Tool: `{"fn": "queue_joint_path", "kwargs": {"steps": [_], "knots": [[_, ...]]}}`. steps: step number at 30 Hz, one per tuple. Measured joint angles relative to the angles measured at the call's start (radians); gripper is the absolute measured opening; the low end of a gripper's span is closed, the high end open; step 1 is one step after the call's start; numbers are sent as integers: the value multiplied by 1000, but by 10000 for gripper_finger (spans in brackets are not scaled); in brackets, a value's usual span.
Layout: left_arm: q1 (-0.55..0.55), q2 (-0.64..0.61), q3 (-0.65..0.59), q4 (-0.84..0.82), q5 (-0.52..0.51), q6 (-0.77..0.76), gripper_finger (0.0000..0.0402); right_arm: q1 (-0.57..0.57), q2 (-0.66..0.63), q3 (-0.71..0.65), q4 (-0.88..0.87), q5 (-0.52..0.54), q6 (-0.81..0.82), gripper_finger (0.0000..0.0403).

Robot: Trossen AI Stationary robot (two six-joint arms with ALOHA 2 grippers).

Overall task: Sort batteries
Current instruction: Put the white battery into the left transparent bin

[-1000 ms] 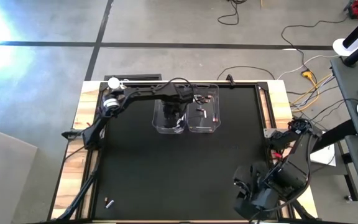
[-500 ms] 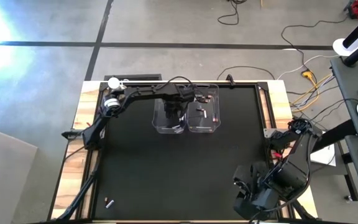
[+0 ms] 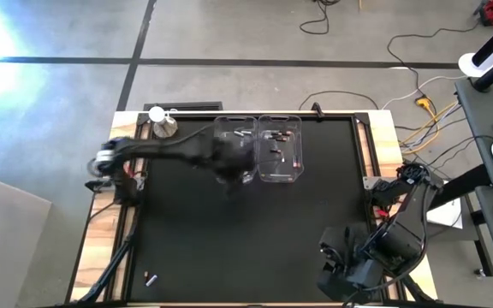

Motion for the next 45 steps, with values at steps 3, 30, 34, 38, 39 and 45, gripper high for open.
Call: {"fn": "queue_joint_path", "kwargs": {"steps": [3,30,34,38,39,45], "knots": [[-161,-126,-61,6,-32,-178,116,-5,0,-3,36,71,-33,203],[-1037,49,-421,232,167,-1322,116,-209,2,-233,534,151,-507,203],[-1065,34,-472,235,182,-1357,116,-195,2,-282,612,65,-467,203],[-1067,5,-539,238,200,-1385,116,-165,3,-317,708,55,-478,203],[-1067,-6,-558,239,203,-1390,116,-160,2,-325,736,56,-478,203],[-1074,-59,-639,248,256,-1423,116,-136,2,-338,783,56,-455,203]]}}
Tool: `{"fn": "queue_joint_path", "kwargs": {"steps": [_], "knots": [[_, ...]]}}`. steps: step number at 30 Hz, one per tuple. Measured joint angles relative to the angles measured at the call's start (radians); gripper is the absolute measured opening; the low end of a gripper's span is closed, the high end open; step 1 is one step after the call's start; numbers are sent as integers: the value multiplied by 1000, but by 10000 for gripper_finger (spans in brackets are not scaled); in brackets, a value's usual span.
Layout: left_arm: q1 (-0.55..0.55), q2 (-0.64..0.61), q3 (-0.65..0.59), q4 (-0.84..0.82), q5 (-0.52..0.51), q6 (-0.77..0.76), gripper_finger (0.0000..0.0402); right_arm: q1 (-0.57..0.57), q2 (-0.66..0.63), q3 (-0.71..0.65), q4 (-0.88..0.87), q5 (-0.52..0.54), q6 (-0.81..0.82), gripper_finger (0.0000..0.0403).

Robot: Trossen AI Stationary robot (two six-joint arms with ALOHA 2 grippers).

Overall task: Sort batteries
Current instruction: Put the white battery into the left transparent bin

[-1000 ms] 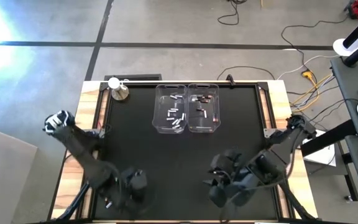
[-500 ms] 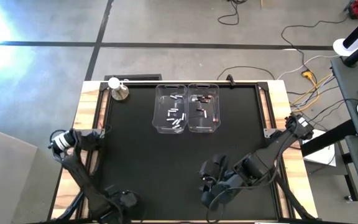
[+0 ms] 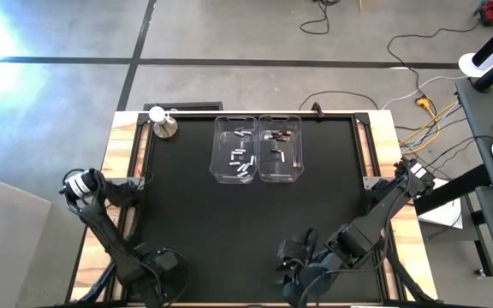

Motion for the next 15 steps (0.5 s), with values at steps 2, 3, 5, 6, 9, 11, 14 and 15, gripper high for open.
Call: {"fn": "queue_joint_path", "kwargs": {"steps": [2,3,5,6,9,11,14,15], "knots": [[-3,-17,-14,19,1,-11,116,5,0,-3,1,1,23,203],[-4,-26,-22,37,1,-12,116,8,0,-4,-1,1,33,203],[-3,-31,-38,75,13,-12,116,13,0,-5,-3,1,51,203],[-3,-31,-45,84,20,-13,116,16,0,-5,-1,1,59,203],[-5,-23,-57,93,42,-28,115,20,0,-5,0,1,68,203],[-11,-12,-63,94,44,-42,115,21,0,-5,-1,1,68,203],[-13,3,-64,96,45,-34,115,21,0,-5,0,1,70,203],[-12,7,-64,96,43,-34,115,21,0,-5,0,1,74,203]]}}
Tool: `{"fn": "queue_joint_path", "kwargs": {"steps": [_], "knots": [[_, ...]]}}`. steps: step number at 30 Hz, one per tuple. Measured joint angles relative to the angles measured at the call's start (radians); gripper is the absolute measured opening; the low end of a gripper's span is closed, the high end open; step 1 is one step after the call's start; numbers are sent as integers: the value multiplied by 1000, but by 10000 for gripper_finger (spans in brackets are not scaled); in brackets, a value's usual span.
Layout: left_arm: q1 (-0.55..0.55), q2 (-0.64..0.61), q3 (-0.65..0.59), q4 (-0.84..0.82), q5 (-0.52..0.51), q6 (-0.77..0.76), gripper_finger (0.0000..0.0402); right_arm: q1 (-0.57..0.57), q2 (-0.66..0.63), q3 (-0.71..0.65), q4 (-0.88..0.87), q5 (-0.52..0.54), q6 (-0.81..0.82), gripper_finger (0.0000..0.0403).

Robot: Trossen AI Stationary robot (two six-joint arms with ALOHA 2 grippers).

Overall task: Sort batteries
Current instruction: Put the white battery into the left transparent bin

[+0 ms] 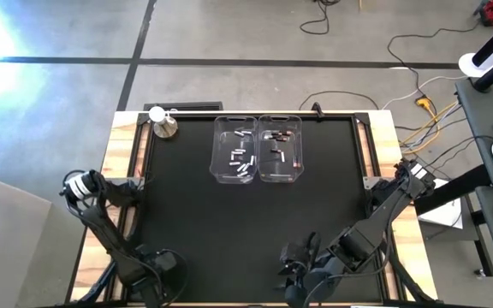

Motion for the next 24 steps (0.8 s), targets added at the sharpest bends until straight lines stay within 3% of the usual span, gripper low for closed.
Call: {"fn": "queue_joint_path", "kwargs": {"steps": [6,14,24], "knots": [[0,9,0,10,13,-4,109,-5,0,0,0,0,1,203],[-3,9,0,37,-20,-29,43,-5,0,1,-1,-20,48,203],[-9,2,-65,80,-64,-91,37,-5,-4,7,-7,-77,90,203]]}}
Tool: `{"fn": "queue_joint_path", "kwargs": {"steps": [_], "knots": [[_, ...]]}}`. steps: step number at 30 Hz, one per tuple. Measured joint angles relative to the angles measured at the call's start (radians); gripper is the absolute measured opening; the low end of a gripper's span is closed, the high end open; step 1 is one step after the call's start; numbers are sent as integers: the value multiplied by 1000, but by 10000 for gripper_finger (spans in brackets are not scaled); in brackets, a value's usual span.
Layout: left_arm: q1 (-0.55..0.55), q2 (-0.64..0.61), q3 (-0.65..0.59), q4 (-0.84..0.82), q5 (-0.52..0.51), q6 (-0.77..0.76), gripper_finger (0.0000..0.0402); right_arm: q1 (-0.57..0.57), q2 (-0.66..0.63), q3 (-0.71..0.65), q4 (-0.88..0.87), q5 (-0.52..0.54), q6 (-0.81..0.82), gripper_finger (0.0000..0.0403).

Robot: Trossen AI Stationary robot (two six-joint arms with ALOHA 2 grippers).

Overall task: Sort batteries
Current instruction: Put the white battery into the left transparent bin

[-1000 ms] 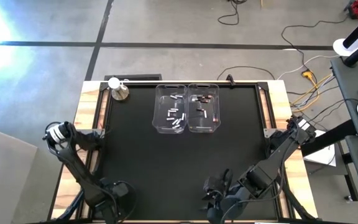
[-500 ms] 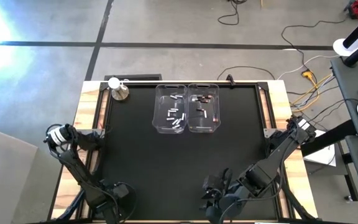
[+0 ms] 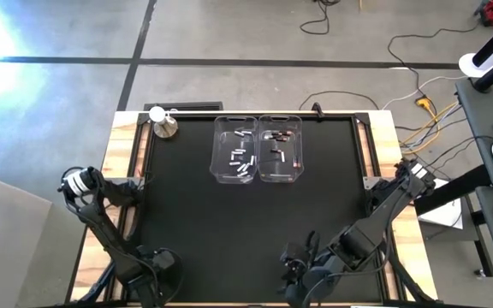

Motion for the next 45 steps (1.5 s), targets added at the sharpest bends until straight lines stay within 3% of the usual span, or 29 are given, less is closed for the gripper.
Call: {"fn": "queue_joint_path", "kwargs": {"steps": [21,31,39,45], "knots": [[-39,30,-1,21,-57,-34,74,-18,-47,0,-100,40,-58,203],[-33,36,2,11,-55,-49,11,-53,-46,0,-99,76,-129,203],[13,-1,-2,-18,-63,54,13,-112,-46,0,-99,105,-195,203],[72,-25,-6,-74,-146,170,12,-159,-46,0,-100,105,-243,203]]}}
